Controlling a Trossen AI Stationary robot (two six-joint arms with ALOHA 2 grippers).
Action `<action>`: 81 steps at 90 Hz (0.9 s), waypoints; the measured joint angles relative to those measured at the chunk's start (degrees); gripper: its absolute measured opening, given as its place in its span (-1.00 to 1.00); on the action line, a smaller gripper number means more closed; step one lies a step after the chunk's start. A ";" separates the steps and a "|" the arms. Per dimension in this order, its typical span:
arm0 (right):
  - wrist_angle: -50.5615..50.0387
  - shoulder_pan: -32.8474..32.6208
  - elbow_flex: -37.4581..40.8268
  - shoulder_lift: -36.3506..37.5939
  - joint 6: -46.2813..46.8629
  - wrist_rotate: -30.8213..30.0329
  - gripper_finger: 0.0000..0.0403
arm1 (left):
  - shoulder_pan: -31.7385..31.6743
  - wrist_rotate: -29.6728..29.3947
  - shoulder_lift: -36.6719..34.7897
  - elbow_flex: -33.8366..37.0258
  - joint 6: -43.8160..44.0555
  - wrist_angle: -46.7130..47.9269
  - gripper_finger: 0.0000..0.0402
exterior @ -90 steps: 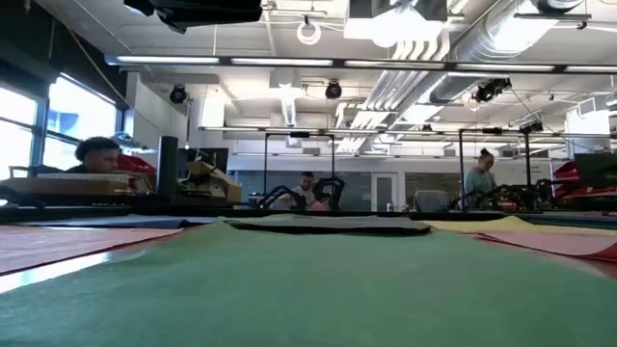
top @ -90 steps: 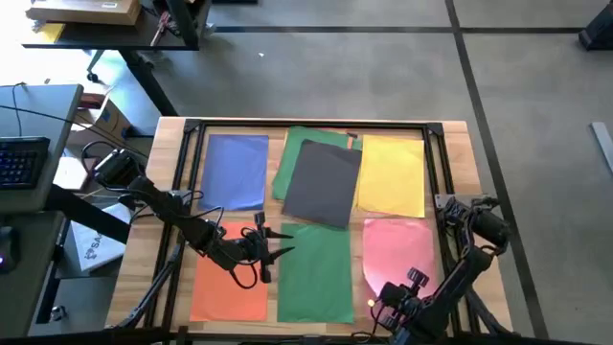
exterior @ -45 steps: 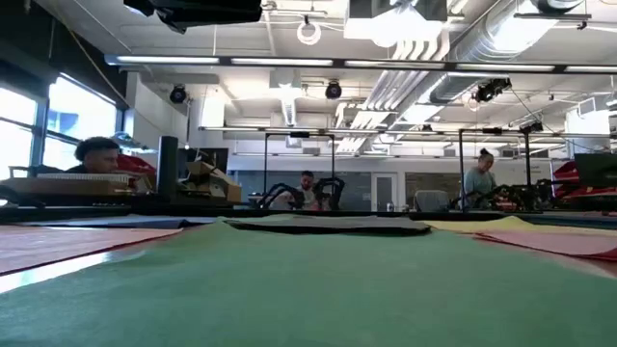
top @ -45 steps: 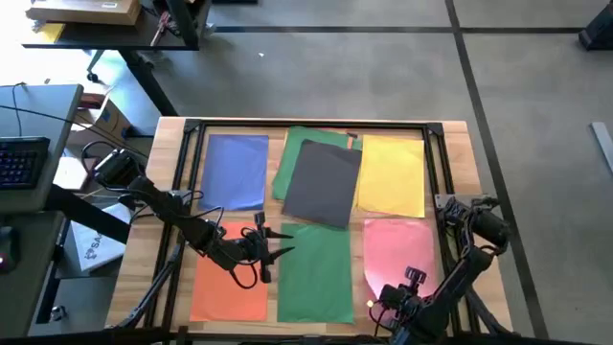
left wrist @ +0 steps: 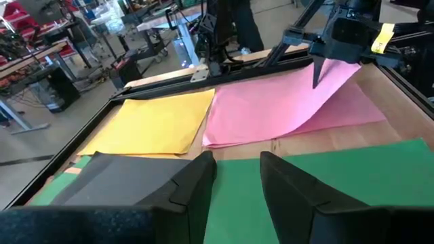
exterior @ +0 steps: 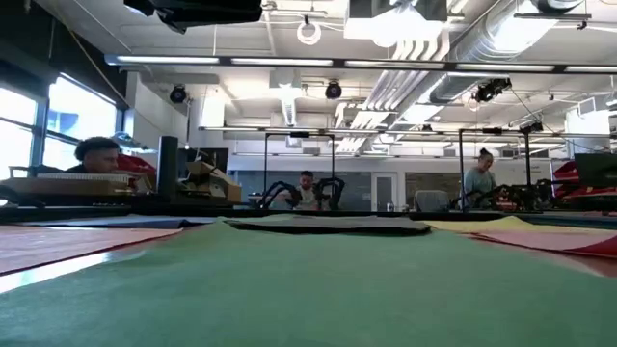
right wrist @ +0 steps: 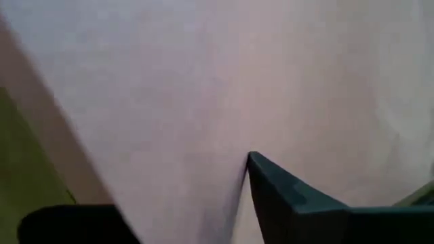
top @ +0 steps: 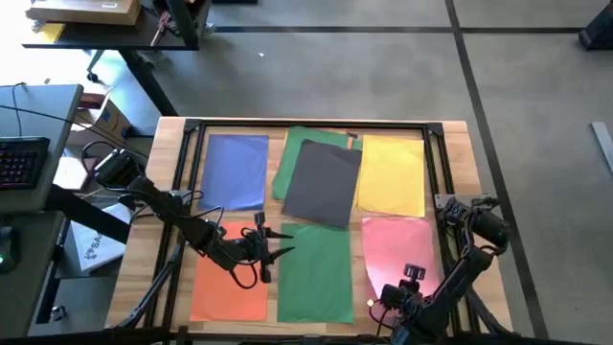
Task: Organize paper
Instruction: Stack the pink paper under the black paper on the bottom pink paper
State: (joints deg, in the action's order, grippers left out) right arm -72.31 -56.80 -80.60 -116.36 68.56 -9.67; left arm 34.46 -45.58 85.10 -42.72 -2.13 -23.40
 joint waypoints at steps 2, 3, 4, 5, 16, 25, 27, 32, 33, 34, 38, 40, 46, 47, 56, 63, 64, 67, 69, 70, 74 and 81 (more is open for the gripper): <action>-0.11 0.13 -0.10 0.00 -0.97 0.65 -0.72 | 0.00 0.00 0.00 0.00 0.00 0.00 -0.45; -0.18 0.19 -0.17 0.00 -1.46 1.01 -0.72 | 0.00 0.00 0.00 0.00 0.00 0.00 -0.45; -0.26 0.24 -0.24 0.00 -1.91 1.37 -0.72 | 0.00 0.00 0.00 0.00 0.00 0.00 -0.45; -0.32 0.31 -0.30 0.00 -2.31 1.65 -0.72 | 0.00 0.00 0.00 0.00 0.00 0.00 -0.45; -1.63 0.95 -0.71 0.03 -5.43 2.93 -0.77 | -0.02 -0.01 0.00 0.00 0.00 0.00 -0.45; -1.61 1.08 -0.72 0.04 -6.07 3.21 -0.82 | -0.04 0.00 0.00 0.00 0.00 0.00 -0.45; -1.52 1.07 -0.72 0.04 -6.05 3.22 -0.82 | -0.04 0.00 0.00 0.00 0.00 -0.02 -0.45; -0.86 1.06 -0.72 0.04 -5.96 3.25 -0.84 | -0.04 0.00 0.00 0.00 0.00 0.00 -0.45; -0.72 1.06 -0.72 0.04 -5.92 3.25 -0.84 | -0.04 0.00 0.00 0.00 0.00 -0.01 -0.45; -0.58 1.06 -0.72 0.04 -5.85 3.25 -0.84 | -0.04 0.00 0.00 0.00 0.00 -0.02 -0.45; -0.24 0.97 -0.72 0.04 -5.74 3.30 -0.85 | -0.04 0.00 0.00 0.00 0.00 -0.01 -0.45; -0.03 0.87 -0.72 0.04 -5.67 3.30 -0.85 | -0.04 0.00 0.00 0.00 0.00 -0.02 -0.45; 1.26 0.55 -0.72 0.04 -6.28 3.27 -0.83 | -0.04 0.00 0.00 0.00 0.00 0.00 -0.45; 1.45 0.50 -0.72 0.04 -6.50 3.25 -0.83 | -0.04 0.00 0.00 0.00 0.00 0.00 -0.45; 2.11 -0.13 -0.73 0.04 -7.50 2.27 -0.76 | -0.04 0.00 0.00 0.00 0.00 0.00 -0.45; 1.90 -0.58 -0.72 0.04 -7.31 1.84 -0.68 | -0.04 0.00 0.00 0.00 0.00 0.00 -0.45; 1.86 -0.62 -0.73 0.04 -7.30 1.83 -0.66 | -0.04 0.00 0.00 0.00 0.00 0.00 -0.45; 1.79 -0.74 -0.74 0.04 -7.21 1.83 -0.62 | -0.04 0.00 0.00 0.00 0.00 0.00 -0.45; 1.83 -0.77 -0.74 0.04 -7.13 1.81 -0.59 | -0.04 0.00 0.00 0.00 0.00 0.00 -0.45; 1.86 -0.78 -0.74 0.04 -7.12 1.81 -0.57 | -0.04 0.00 0.00 0.00 0.00 0.00 -0.45; 2.01 -0.78 -0.74 0.04 -6.79 1.79 -0.50 | -0.04 0.00 0.00 0.00 0.00 0.00 -0.45; 2.35 -0.78 -0.74 0.04 -5.73 1.79 -0.37 | -0.04 0.00 0.00 0.00 0.00 0.00 -0.45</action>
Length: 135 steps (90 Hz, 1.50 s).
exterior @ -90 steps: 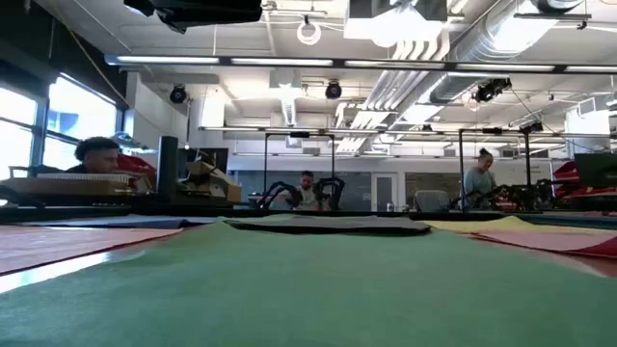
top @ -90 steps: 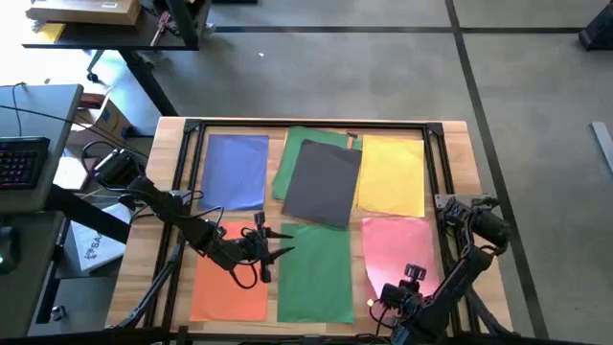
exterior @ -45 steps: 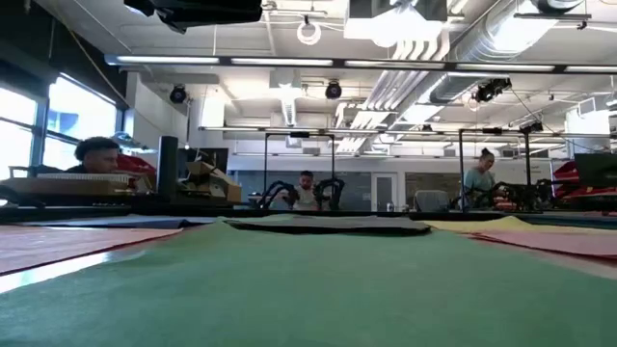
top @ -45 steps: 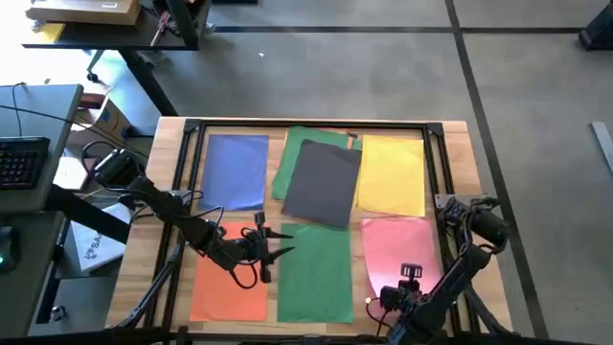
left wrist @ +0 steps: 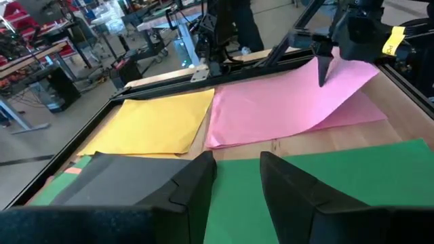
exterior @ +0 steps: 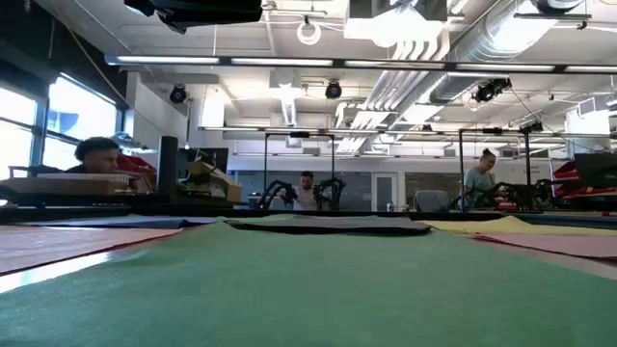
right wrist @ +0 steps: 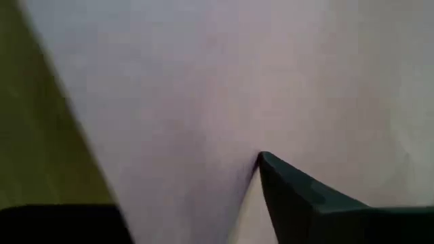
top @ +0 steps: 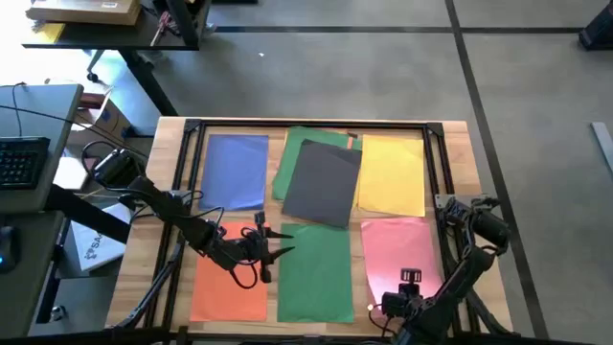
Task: Organize paper
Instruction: Stack the pink paper under the black paper on the bottom pink paper
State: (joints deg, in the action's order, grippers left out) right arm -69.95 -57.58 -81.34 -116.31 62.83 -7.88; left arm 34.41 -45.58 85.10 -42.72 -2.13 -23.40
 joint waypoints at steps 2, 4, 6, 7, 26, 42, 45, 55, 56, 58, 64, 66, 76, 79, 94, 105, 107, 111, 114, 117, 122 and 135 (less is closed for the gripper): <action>0.13 0.00 0.00 0.00 0.20 0.01 -0.34 | 0.00 0.00 0.00 0.00 0.00 0.00 -0.45; 0.34 0.00 0.00 0.00 0.20 0.09 -0.30 | 0.00 0.00 0.00 0.00 0.00 0.00 -0.45; 0.58 0.00 0.00 0.00 0.16 0.48 -0.27 | 0.00 0.00 0.00 0.00 0.00 0.00 -0.45; 0.70 0.00 0.00 0.00 0.16 0.78 -0.25 | 0.00 0.00 0.00 0.00 0.00 0.00 -0.45; 3.03 0.16 -0.03 0.00 0.09 7.35 0.00 | 0.00 0.00 0.00 0.00 0.00 0.00 -0.45; 3.15 0.17 -0.04 0.00 0.31 8.15 0.10 | 0.00 0.00 0.00 0.00 0.02 0.00 -0.45; 3.15 0.17 -0.04 0.09 0.35 8.72 0.10 | 0.00 0.00 0.00 0.00 0.02 0.00 -0.45; 3.12 0.20 -0.04 0.98 1.84 10.44 0.10 | 0.00 0.00 0.00 0.00 0.02 -0.02 -0.45; 3.12 0.20 -0.04 1.11 2.13 10.54 0.10 | 0.00 0.00 0.00 0.00 0.02 -0.01 -0.45; 3.12 0.20 -0.04 1.39 2.84 10.82 0.10 | 0.00 0.00 0.00 0.00 0.02 -0.02 -0.45; 3.09 0.20 -0.04 2.31 4.49 11.23 0.10 | 0.00 0.00 0.00 0.00 0.02 0.00 -0.45; 3.05 0.20 -0.04 2.57 5.10 11.38 0.10 | 0.00 0.00 0.00 -0.02 0.02 0.00 -0.45; 2.87 0.20 -0.04 4.26 7.55 11.52 0.10 | 0.00 0.01 0.00 -0.02 0.14 0.01 -0.45; 2.79 0.20 -0.05 4.53 8.02 11.54 0.10 | -0.01 0.01 0.00 -0.02 0.23 -0.03 -0.45; 2.95 0.20 -0.06 5.60 9.66 11.56 0.10 | -0.04 0.02 0.00 -0.02 0.39 -0.02 -0.45; 2.95 0.20 -0.04 6.53 11.50 11.87 0.10 | -0.07 0.00 -0.02 -0.02 0.39 -0.02 -0.45; 2.92 0.20 -0.04 6.85 11.80 11.87 0.10 | -0.07 0.02 -0.02 -0.02 0.39 -0.02 -0.45; 2.88 0.20 -0.06 7.41 12.05 11.89 0.10 | -0.07 0.00 -0.02 -0.02 0.39 0.00 -0.45; 2.87 0.20 -0.07 7.69 12.31 11.87 0.10 | -0.07 0.00 -0.02 -0.02 0.41 0.00 -0.45; 2.65 0.20 -0.07 7.78 12.76 11.89 0.10 | -0.08 0.01 -0.02 -0.02 0.42 -0.02 -0.45; 1.79 0.21 -0.05 7.76 13.24 12.47 0.10 | -0.21 0.02 -0.02 -0.02 0.45 0.00 -0.45; 0.98 0.16 -0.04 7.76 13.80 10.83 0.10 | -0.28 0.00 -0.02 -0.02 0.57 0.00 -0.45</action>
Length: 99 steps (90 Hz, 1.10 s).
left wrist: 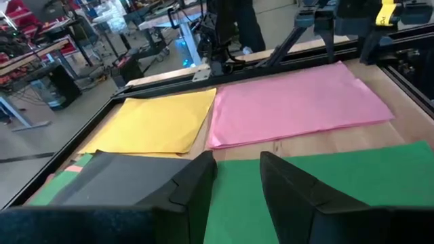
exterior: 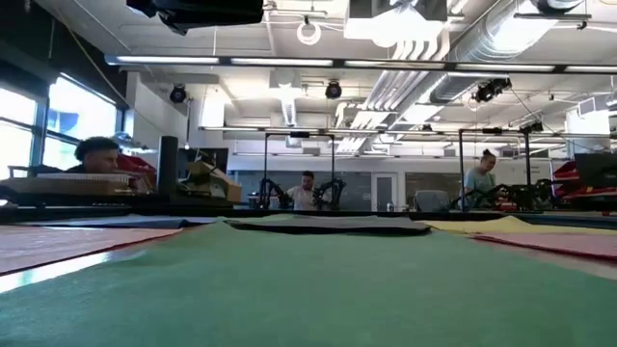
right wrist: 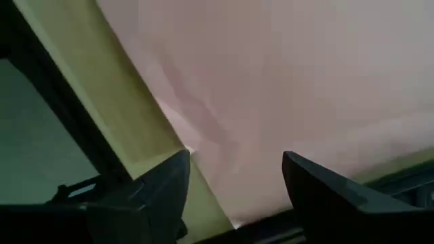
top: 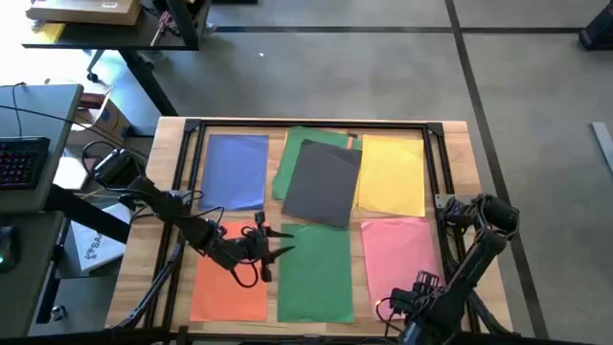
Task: Organize paper
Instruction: Stack the pink paper under the black paper on the bottom pink paper
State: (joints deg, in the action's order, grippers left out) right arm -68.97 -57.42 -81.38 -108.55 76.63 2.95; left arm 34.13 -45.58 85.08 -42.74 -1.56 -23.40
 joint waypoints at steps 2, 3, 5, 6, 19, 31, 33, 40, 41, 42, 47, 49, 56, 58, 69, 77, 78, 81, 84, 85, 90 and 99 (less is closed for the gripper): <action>0.00 -0.01 0.00 0.00 0.23 -1.20 0.10 | 0.00 0.01 0.00 0.00 0.02 -0.02 -0.45; 0.00 -0.02 0.00 0.00 0.35 -1.88 0.10 | 0.00 0.02 0.00 0.00 0.02 -0.02 -0.45; -0.02 -0.01 0.00 0.00 0.45 -3.49 0.10 | 0.00 0.00 0.00 0.00 0.04 -0.02 -0.45; -0.02 -0.01 0.00 0.00 0.45 -4.35 0.10 | 0.00 0.01 0.00 0.00 0.03 -0.01 -0.45; 0.56 0.01 1.34 -0.02 1.01 -18.01 0.08 | 0.00 0.04 0.00 0.00 0.22 -0.02 -0.45; 0.49 1.01 5.53 -0.03 4.61 -24.03 0.00 | 0.00 0.02 0.00 0.00 0.87 -0.02 -0.45; 0.50 1.39 6.54 -0.03 5.71 -24.57 -0.02 | 0.00 0.02 0.00 0.00 0.85 -0.01 -0.45; 2.08 2.73 10.75 0.18 10.13 -25.96 -0.10 | -0.23 0.05 0.00 0.00 0.90 -0.02 -0.45; 2.50 2.95 11.37 0.26 10.66 -26.03 -0.11 | -0.30 0.06 0.00 0.00 0.90 -0.02 -0.45; 2.95 3.18 11.98 0.34 11.12 -26.10 -0.12 | -0.35 0.08 0.00 0.00 0.90 -0.02 -0.45; 6.02 4.18 15.38 0.98 12.72 -26.22 -0.18 | -0.48 0.34 0.00 0.00 0.92 -0.02 -0.45; 7.22 4.58 16.70 1.23 13.34 -26.28 -0.21 | -0.50 0.42 0.00 0.00 0.92 0.01 -0.45; 10.53 5.92 20.50 1.87 15.05 -25.91 -0.28 | -0.49 0.54 0.00 0.00 0.92 -0.02 -0.45; 11.12 6.24 21.29 2.02 15.58 -25.31 -0.30 | -0.48 0.55 0.00 0.00 0.92 0.00 -0.45; 13.17 7.52 22.82 2.64 16.57 -21.29 -0.37 | -0.49 0.64 0.00 0.00 0.93 -0.01 -0.45; 13.55 7.75 22.06 2.63 16.68 -19.12 -0.39 | -0.73 0.68 0.00 0.00 1.07 -0.01 -0.45; 13.61 7.69 21.85 2.60 16.85 -18.87 -0.39 | -0.74 0.68 0.00 0.00 1.17 -0.02 -0.45; 14.18 7.47 21.18 2.56 17.60 -18.29 -0.40 | -0.74 0.68 0.00 0.00 1.44 0.00 -0.45; 14.67 7.38 20.46 2.54 18.42 -17.58 -0.40 | -0.74 0.68 0.00 0.00 1.55 0.00 -0.45; 14.80 7.35 20.26 2.51 18.68 -17.46 -0.40 | -0.74 0.68 0.00 0.00 1.60 0.00 -0.45; 14.78 7.29 19.34 2.41 19.90 -16.78 -0.40 | -0.74 0.68 0.00 0.00 1.93 0.00 -0.45; 15.50 7.41 18.86 2.40 22.19 -17.07 -0.40 | -0.74 0.70 0.00 0.00 1.97 -0.02 -0.45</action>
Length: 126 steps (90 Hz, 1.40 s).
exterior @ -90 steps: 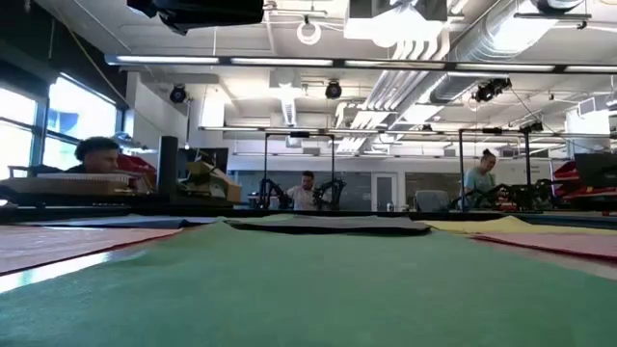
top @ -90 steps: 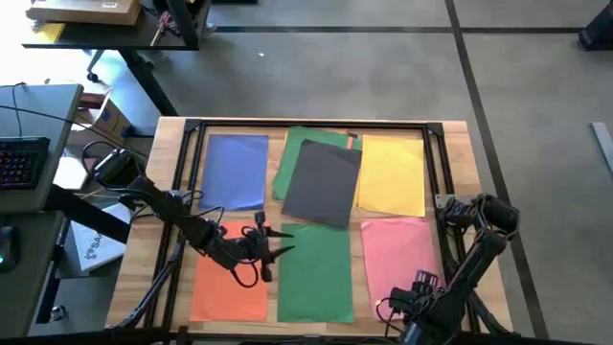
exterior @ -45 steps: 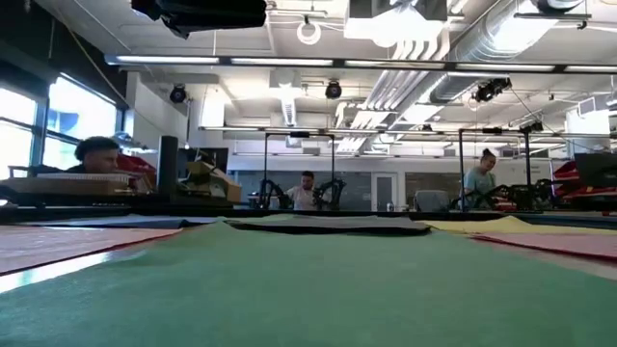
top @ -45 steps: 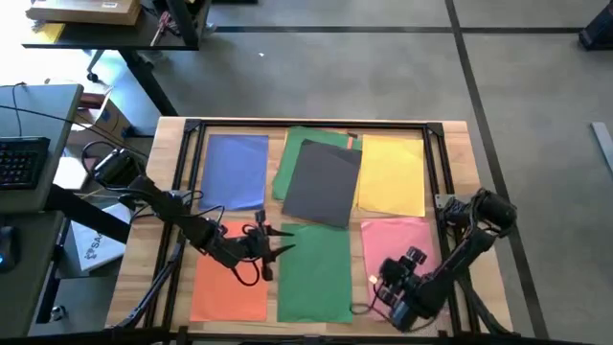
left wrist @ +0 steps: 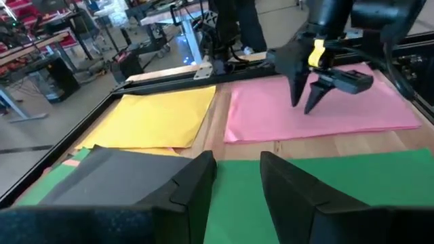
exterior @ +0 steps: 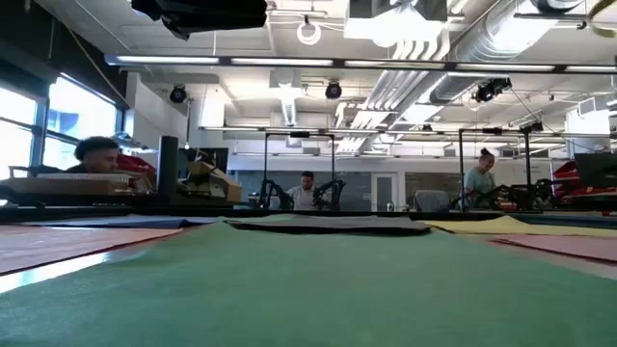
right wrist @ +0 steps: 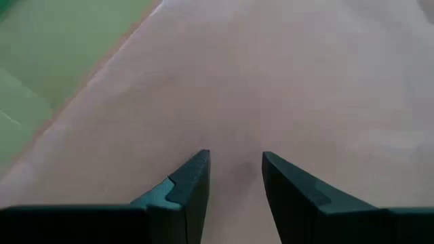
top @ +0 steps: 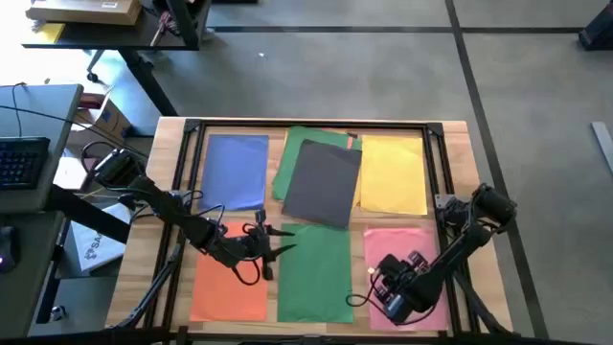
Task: Organize paper
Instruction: Stack the pink paper under the black paper on the bottom pink paper, then stack the green paper under the black paper on the bottom green paper
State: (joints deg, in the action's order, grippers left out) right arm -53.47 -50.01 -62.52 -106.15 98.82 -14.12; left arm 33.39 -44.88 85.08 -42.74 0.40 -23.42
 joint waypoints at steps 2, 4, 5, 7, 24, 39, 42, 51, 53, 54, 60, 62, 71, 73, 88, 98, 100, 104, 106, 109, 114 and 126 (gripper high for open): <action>0.00 0.02 0.00 -0.02 0.49 -0.16 -0.40 | 0.00 0.00 0.00 0.00 0.00 0.00 -0.45; -0.02 0.02 0.00 -0.02 0.92 -0.30 -0.40 | 0.00 0.03 0.00 0.00 0.00 0.02 -0.45; -0.05 0.02 0.00 -0.02 1.13 -0.32 -0.40 | 0.00 0.12 0.00 0.00 0.00 0.03 -0.45; -0.19 0.00 0.00 -0.02 1.34 -0.34 -0.40 | 0.00 0.41 0.00 0.00 0.00 0.04 -0.45; -1.41 -0.01 0.00 0.14 2.07 -0.40 -0.40 | 0.00 1.01 0.00 0.00 -0.01 0.02 -0.45; -2.43 -0.01 -0.02 2.86 5.18 -1.77 -0.40 | 0.00 1.05 0.00 0.00 -0.02 0.04 -0.45; -2.55 -0.03 -0.02 3.63 5.64 -2.26 -0.40 | 0.00 1.04 0.00 0.00 -0.02 0.03 -0.45; -1.90 0.01 -0.06 6.02 5.76 -2.75 -0.40 | 0.00 1.03 0.00 0.00 -0.04 0.02 -0.45; -1.34 0.06 -0.07 6.35 5.74 -3.13 -0.40 | 0.00 1.05 0.00 0.00 -0.03 0.02 -0.45; -0.94 0.08 -0.07 6.49 5.70 -3.42 -0.40 | 0.00 1.05 0.00 0.00 -0.02 0.02 -0.45; 3.15 0.18 -0.07 6.96 2.82 -6.72 -0.40 | -0.13 1.05 0.00 0.00 -0.02 0.00 -0.45; 5.39 0.35 -0.07 6.96 0.65 -8.62 -0.40 | -0.17 1.05 0.00 0.00 -0.02 0.03 -0.45; 16.43 1.89 -0.04 6.01 -11.80 -16.34 -0.40 | -0.17 1.03 0.00 0.00 0.00 0.07 -0.45; 18.76 2.56 -0.04 5.47 -14.61 -17.25 -0.40 | -0.18 1.05 0.00 0.00 0.02 0.02 -0.45; 33.94 9.60 0.02 -0.19 -31.88 -16.44 -0.40 | -0.42 1.07 0.00 0.00 0.90 0.05 -0.45; 36.66 13.70 0.09 -3.79 -38.49 -12.18 -0.40 | -0.42 1.18 0.00 0.00 1.07 0.05 -0.45; 36.72 14.39 0.09 -4.23 -38.49 -11.20 -0.40 | -0.42 1.19 0.00 0.00 1.05 0.07 -0.45; 36.89 15.47 0.09 -4.92 -38.20 -9.15 -0.40 | -0.42 1.22 0.00 0.00 1.03 0.05 -0.45; 36.96 15.83 0.09 -5.12 -37.97 -8.48 -0.40 | -0.42 1.25 0.00 0.00 1.03 0.04 -0.45; 37.04 16.21 0.06 -5.29 -37.70 -7.54 -0.40 | -0.42 1.27 0.00 0.00 1.04 0.04 -0.45; 37.41 16.30 0.00 -5.40 -37.02 -6.68 -0.40 | -0.42 1.27 0.00 0.00 1.07 0.07 -0.45; 37.41 15.13 -0.02 -5.50 -32.78 -6.28 -0.40 | -0.42 1.28 0.00 0.00 1.05 0.07 -0.45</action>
State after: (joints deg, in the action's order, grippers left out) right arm -16.07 -34.88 -62.54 -111.66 66.03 -20.40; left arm 32.97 -43.60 85.08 -42.74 1.45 -23.35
